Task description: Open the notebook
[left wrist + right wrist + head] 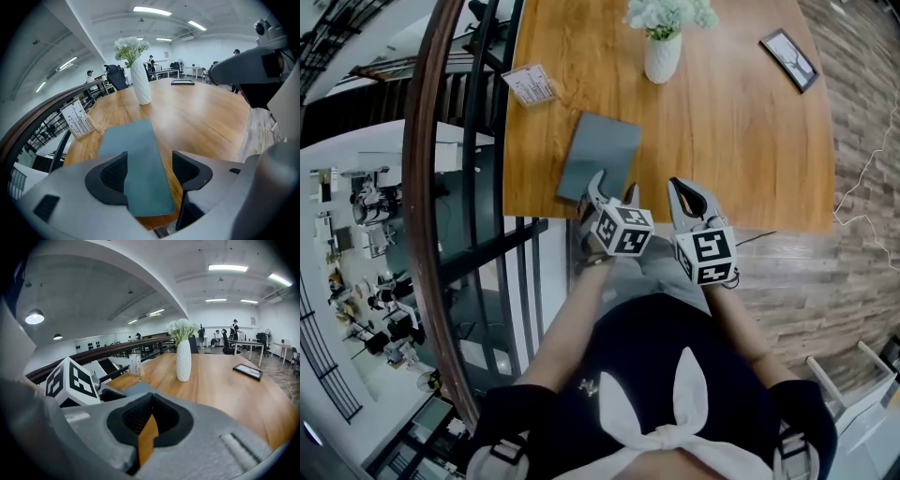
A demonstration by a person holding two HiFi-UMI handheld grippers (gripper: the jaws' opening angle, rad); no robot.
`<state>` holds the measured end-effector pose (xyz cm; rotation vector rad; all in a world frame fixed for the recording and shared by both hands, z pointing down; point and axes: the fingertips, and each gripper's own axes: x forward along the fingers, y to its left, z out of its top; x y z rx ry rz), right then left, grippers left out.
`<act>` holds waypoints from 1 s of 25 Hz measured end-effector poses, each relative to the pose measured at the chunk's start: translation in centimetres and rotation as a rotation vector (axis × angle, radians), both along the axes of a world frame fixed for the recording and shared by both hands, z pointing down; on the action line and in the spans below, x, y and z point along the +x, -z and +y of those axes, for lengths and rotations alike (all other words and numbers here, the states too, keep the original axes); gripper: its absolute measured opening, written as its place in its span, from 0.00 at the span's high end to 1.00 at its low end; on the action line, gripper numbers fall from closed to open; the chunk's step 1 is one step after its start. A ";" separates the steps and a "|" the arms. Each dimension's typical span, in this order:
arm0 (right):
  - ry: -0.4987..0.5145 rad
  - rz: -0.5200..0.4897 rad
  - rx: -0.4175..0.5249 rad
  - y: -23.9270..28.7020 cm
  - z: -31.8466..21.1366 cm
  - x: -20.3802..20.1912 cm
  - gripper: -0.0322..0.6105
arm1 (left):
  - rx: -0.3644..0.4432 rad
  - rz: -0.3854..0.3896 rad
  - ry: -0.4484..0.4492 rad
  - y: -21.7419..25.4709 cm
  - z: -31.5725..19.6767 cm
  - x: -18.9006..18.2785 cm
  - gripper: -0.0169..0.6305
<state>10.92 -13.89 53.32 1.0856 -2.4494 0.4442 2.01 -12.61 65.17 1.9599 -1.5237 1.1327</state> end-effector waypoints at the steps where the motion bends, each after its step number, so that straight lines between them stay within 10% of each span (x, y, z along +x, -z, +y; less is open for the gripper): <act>1: 0.002 0.000 -0.002 -0.1 -0.1 0.0 0.95 | -0.006 -0.011 0.006 -0.4 0.0 -0.2 0.51; 25: -0.001 -0.004 -0.016 -0.8 -0.5 0.1 0.95 | -0.097 -0.062 -0.001 -2.8 0.6 -0.8 0.67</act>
